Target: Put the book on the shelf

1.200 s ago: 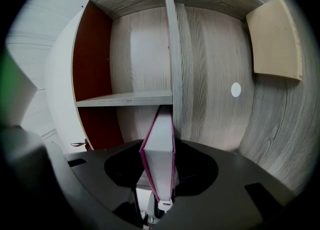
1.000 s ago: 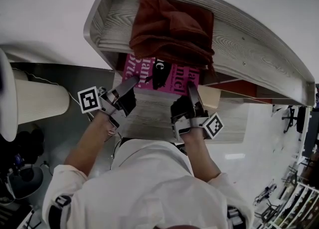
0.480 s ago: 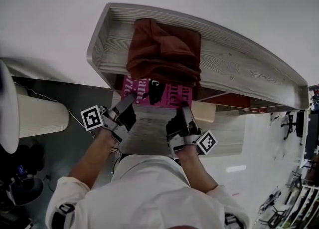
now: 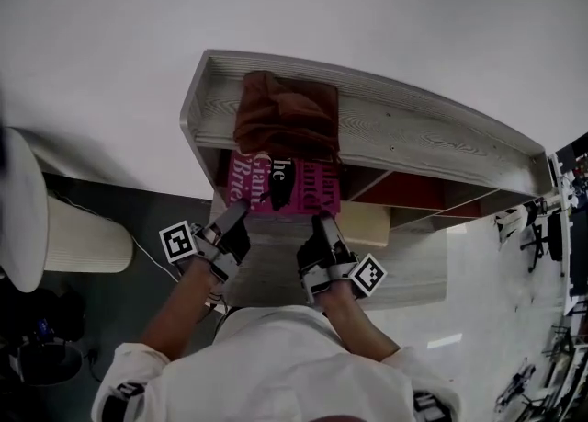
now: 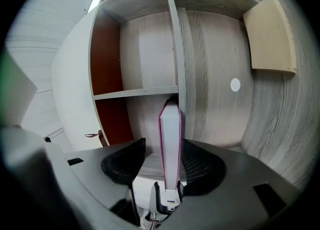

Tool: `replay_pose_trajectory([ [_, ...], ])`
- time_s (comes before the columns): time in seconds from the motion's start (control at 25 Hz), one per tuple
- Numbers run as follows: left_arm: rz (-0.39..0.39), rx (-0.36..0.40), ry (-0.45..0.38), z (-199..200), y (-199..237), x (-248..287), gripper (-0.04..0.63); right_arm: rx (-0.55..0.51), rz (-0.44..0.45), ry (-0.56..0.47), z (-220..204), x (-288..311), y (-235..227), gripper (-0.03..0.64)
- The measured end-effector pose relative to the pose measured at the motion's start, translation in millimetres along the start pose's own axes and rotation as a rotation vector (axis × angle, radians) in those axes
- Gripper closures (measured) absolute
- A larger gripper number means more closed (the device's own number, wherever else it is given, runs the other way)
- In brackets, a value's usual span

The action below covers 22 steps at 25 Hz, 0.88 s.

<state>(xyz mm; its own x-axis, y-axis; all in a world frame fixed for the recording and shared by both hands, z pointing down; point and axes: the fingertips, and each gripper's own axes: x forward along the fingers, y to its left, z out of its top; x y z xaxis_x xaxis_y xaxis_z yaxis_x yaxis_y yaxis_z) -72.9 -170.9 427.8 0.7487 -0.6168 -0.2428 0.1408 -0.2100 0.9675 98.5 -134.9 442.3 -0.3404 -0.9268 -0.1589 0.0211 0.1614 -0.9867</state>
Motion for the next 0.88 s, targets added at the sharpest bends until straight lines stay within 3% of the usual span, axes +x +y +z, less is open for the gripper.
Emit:
replay_pose_trajectory([
  [0.56, -0.005, 0.057, -0.227, -25.0, -19.1, -32.2, 0.375, -0.001, 0.004, -0.03, 5.9, -20.8, 14.2, 0.43],
  [0.88, -0.026, 0.093, -0.528, -53.3, -40.4, -68.7, 0.382, -0.001, 0.065, -0.075, 9.8, -54.0, 37.8, 0.43],
])
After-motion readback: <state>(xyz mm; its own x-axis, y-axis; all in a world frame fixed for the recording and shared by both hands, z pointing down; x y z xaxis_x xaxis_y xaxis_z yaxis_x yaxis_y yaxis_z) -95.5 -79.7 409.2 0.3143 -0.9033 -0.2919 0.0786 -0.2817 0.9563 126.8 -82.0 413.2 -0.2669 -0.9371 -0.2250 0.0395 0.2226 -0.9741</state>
